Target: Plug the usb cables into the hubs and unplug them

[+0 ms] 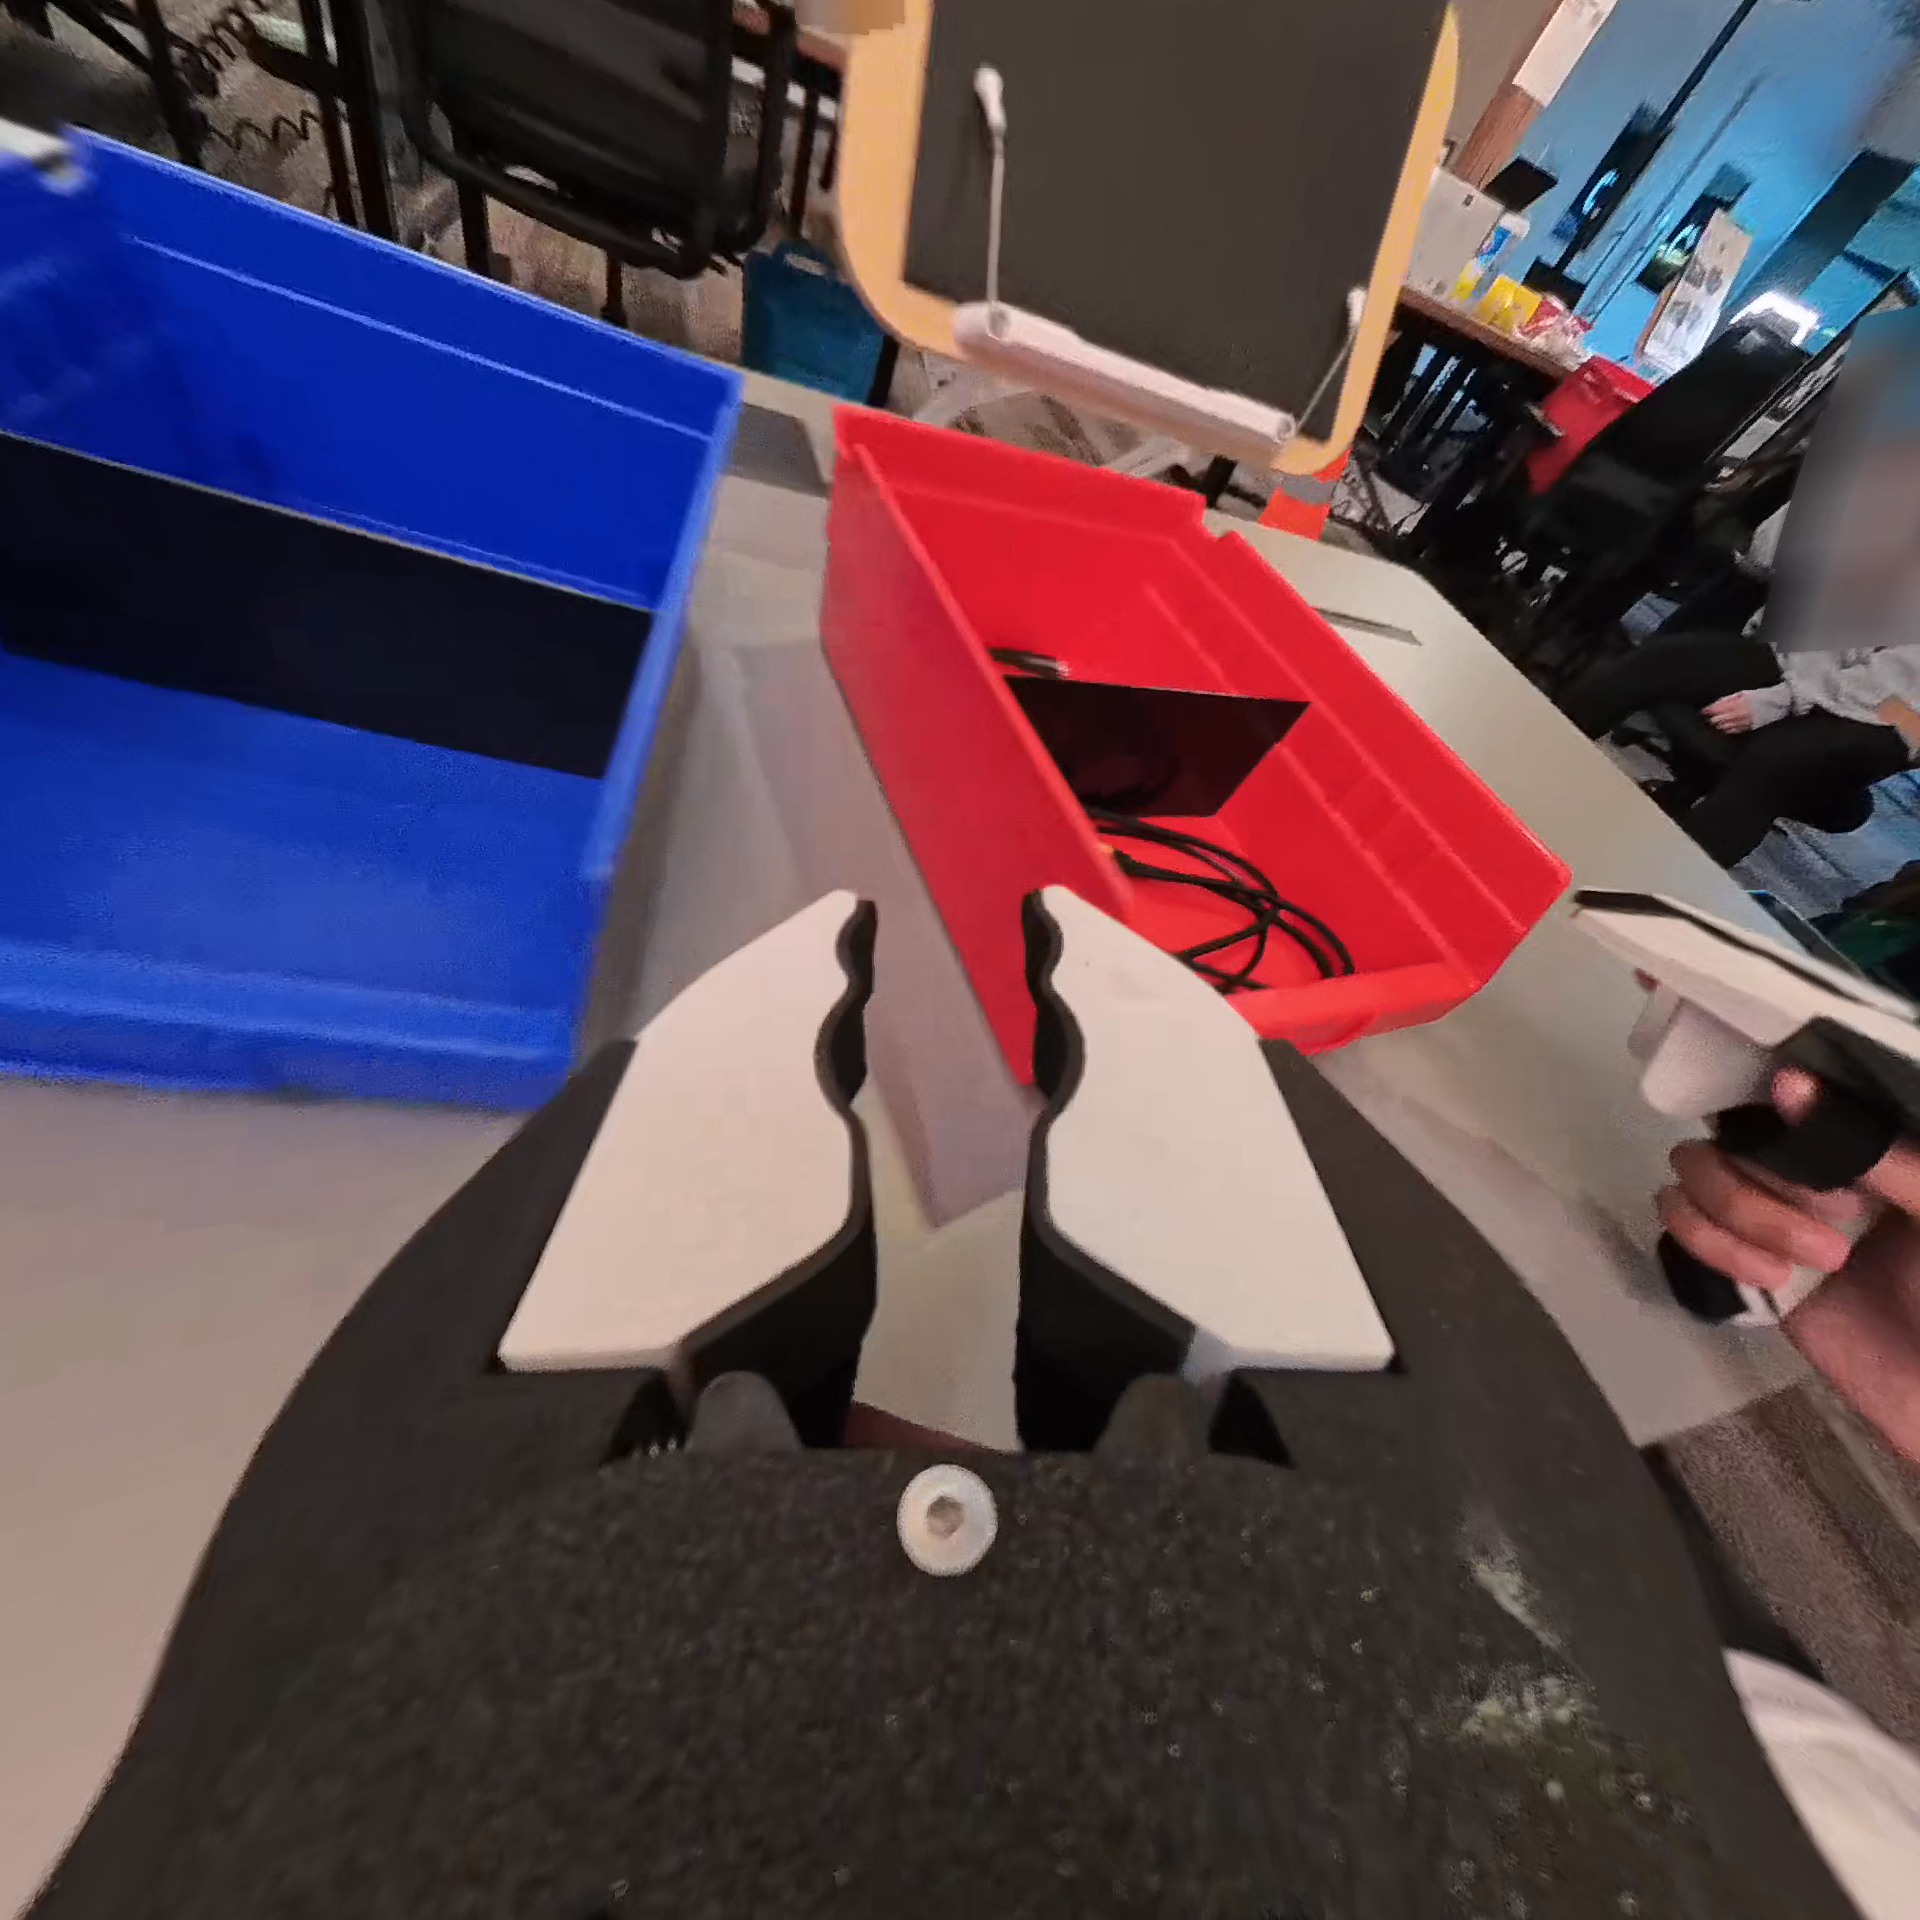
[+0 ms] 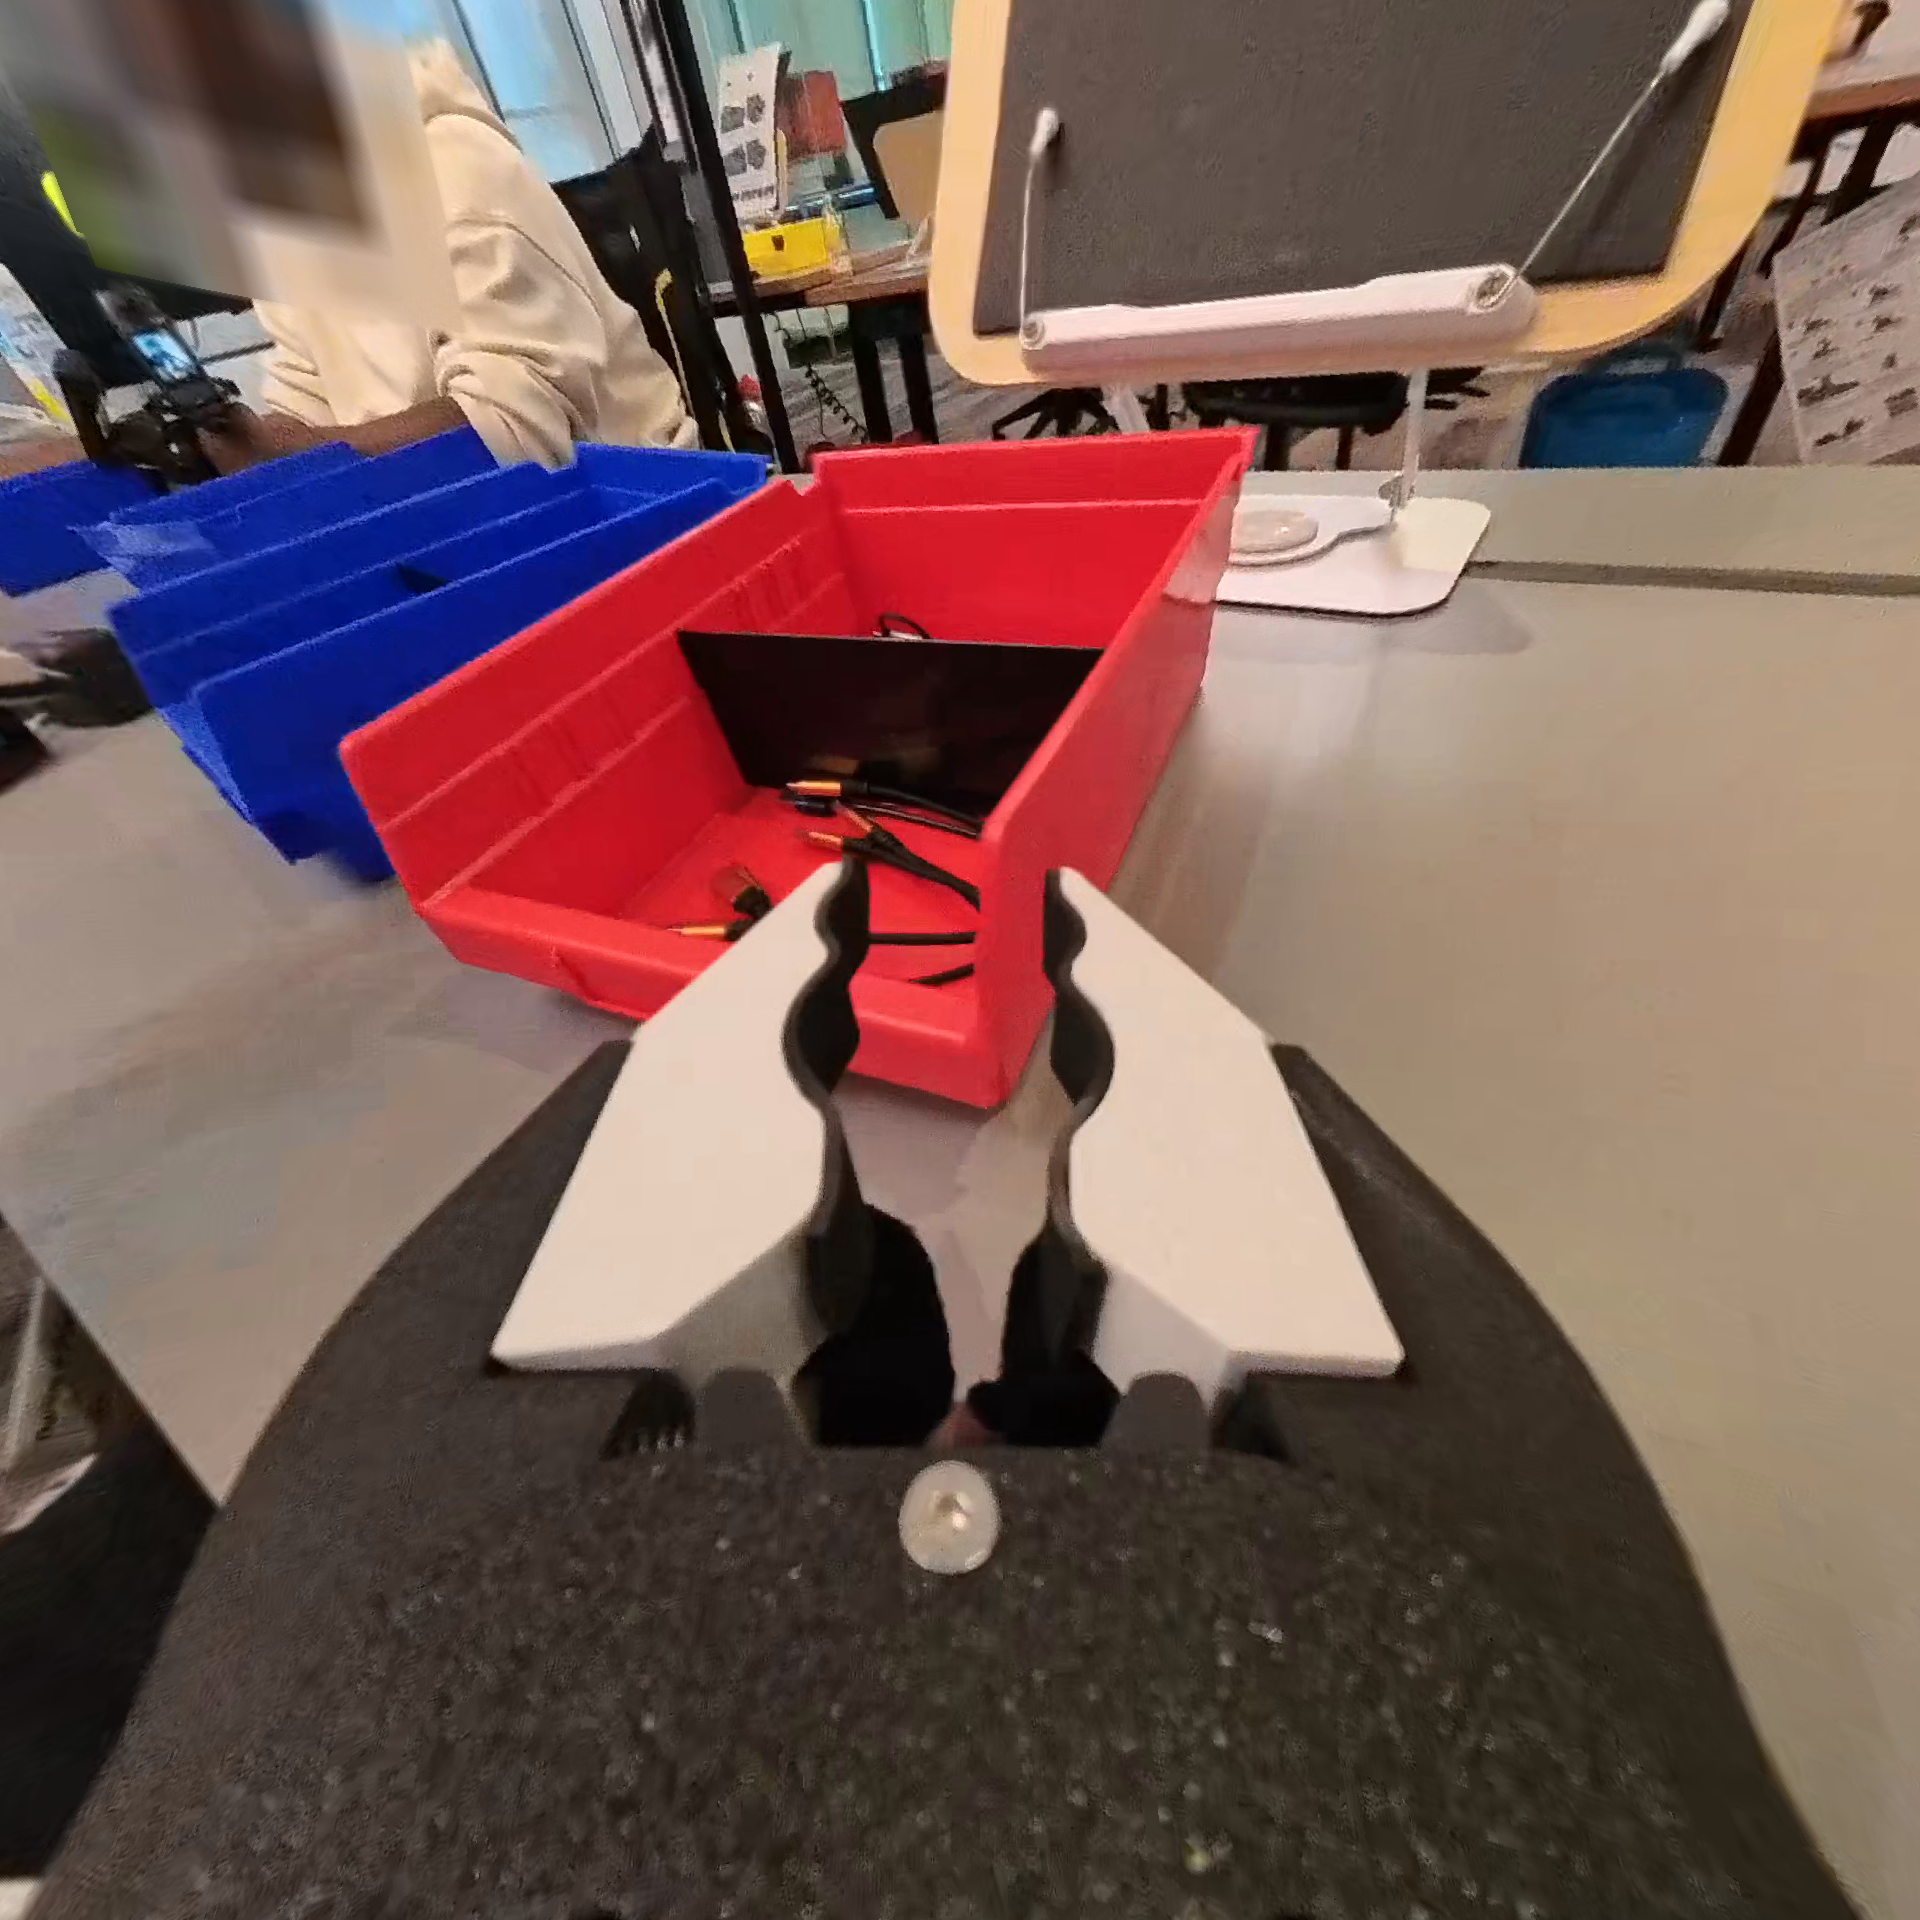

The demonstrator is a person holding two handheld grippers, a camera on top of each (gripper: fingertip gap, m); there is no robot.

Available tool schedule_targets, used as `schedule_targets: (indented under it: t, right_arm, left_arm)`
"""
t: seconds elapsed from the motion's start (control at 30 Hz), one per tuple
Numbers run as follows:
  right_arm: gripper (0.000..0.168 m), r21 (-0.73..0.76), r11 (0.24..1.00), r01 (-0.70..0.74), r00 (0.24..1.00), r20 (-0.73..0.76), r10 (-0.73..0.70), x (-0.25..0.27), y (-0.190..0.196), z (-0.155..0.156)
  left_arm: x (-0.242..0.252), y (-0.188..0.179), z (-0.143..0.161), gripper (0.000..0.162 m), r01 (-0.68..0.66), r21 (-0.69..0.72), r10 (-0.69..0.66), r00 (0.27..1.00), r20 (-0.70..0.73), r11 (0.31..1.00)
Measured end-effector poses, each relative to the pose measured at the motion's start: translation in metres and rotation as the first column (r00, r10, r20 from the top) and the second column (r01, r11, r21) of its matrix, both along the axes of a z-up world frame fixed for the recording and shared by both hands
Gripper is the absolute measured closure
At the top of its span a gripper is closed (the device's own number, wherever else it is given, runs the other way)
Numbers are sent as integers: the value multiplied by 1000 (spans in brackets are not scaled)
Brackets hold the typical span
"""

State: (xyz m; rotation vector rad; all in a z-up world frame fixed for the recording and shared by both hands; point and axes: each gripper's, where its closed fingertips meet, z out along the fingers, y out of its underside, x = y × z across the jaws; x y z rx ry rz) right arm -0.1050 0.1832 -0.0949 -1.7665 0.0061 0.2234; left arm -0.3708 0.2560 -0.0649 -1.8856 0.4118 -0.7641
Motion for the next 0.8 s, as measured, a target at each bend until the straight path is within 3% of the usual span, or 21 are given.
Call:
schedule_targets:
  t: [0.1,0.17,0.23,0.33,0.43,0.53,0.63,0.7,0.8]
  right_arm:
    - [139,101,995,12,995,97,-22,-9,-13,22]
    - [146,212,974,-81,992,116,58,-42,-26,48]
    - [145,216,955,-204,975,133,178,-84,-37,52]
    - [144,180,901,-394,915,164,367,-152,-54,45]
    - [141,101,859,-502,854,214,474,-200,-64,28]
    - [140,47,810,-585,807,139,574,-231,-68,12]
    - [140,-23,786,-618,784,65,618,-247,-60,-6]
    - [139,-90,799,-594,795,86,601,-251,-47,-20]
    - [136,-146,844,-517,833,143,535,-257,-19,-29]
  left_arm:
    - [-79,13,-9,129,-44,45,47,996,-82,998]
    - [-140,41,-18,129,-132,112,151,972,-178,985]
    - [-180,69,-27,120,-145,137,179,945,-275,980]
    - [-194,103,-33,104,-78,87,99,957,-274,993]
    - [-189,139,-32,105,-27,71,42,974,-221,997]
    - [-175,166,-43,106,23,10,-20,973,-228,1000]
    - [-172,185,-52,119,-1,-12,-2,965,-263,1000]
    - [-177,187,-54,159,-25,-23,19,967,-255,999]
    - [-176,175,-54,158,-26,-35,20,984,-176,999]
